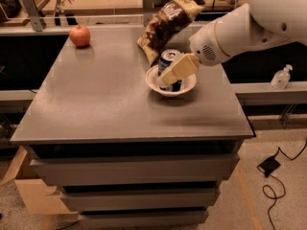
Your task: Pick pepsi can from paper bowl and place on counter
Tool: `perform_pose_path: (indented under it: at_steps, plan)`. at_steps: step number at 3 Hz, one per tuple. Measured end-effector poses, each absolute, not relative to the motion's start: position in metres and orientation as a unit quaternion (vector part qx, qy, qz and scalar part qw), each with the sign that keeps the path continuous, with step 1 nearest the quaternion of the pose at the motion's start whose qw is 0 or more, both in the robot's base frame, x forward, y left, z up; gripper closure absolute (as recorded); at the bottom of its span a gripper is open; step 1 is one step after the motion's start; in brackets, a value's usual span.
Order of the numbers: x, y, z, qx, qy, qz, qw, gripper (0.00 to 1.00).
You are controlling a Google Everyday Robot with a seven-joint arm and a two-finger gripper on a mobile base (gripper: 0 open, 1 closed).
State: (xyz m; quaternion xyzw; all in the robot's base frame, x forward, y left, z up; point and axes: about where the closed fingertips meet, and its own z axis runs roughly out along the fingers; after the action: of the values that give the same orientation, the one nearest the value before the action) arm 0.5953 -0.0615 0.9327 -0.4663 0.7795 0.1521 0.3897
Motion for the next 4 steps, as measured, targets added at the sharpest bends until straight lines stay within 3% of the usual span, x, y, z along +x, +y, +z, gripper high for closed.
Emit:
perform_pose_path:
  at_steps: [1, 2, 4]
  plan:
    - [0.605, -0.057, 0.923, -0.46, 0.782, 0.161, 0.389, 0.0]
    - [0.612, -0.055, 0.914, -0.453, 0.786, 0.167, 0.386, 0.18]
    - [0.62, -0.041, 0.915, -0.462, 0.777, 0.179, 0.387, 0.65]
